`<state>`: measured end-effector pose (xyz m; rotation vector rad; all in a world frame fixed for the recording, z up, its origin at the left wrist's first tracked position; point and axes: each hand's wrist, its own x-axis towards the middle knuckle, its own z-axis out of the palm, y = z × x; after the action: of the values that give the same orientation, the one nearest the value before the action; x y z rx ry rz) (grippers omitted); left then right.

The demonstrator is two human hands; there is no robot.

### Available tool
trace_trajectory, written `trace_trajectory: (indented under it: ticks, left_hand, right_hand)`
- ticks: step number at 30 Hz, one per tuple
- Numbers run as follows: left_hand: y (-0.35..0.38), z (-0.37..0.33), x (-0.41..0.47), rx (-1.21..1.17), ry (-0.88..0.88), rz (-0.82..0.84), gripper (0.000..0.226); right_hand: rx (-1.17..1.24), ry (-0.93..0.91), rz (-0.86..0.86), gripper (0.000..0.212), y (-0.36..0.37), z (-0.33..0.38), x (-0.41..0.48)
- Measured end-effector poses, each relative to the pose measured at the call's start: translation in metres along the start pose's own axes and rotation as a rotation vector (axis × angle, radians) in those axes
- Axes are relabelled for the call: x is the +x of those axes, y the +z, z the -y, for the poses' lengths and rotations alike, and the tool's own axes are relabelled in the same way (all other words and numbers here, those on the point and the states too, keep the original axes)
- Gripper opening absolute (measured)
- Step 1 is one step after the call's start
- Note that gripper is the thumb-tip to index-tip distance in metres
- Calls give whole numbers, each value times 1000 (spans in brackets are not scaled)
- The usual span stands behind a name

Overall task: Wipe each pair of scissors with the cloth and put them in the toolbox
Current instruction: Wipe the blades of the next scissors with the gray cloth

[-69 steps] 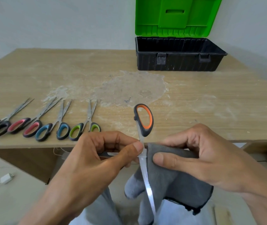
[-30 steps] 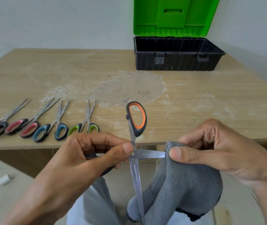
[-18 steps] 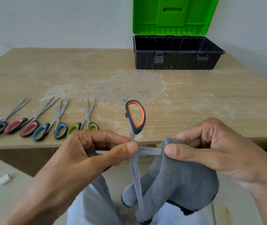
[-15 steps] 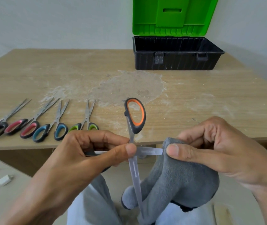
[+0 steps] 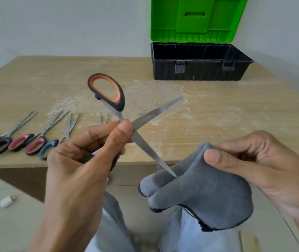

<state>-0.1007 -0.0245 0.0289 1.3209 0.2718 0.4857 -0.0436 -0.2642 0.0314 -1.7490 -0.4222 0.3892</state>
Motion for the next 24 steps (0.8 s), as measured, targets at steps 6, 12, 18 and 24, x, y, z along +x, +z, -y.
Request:
trace_trajectory:
  ticks: [6,12,18,24]
  left_hand:
    - [13,3,-2,-37,78,-73,11]
    - [26,8,-10,-59,56,-93,15]
    - [29,10,-13,-173,3,-155,13]
    - [26,6,-12,-165,5,-152,13]
  right_hand:
    - [-44,-26,13,32,4,5,1]
    - [-101,-36,19,35,14,7,5]
    - [-143,-100,-113,47,23,8,7]
    - [-138,-124,-113,36,23,13,6]
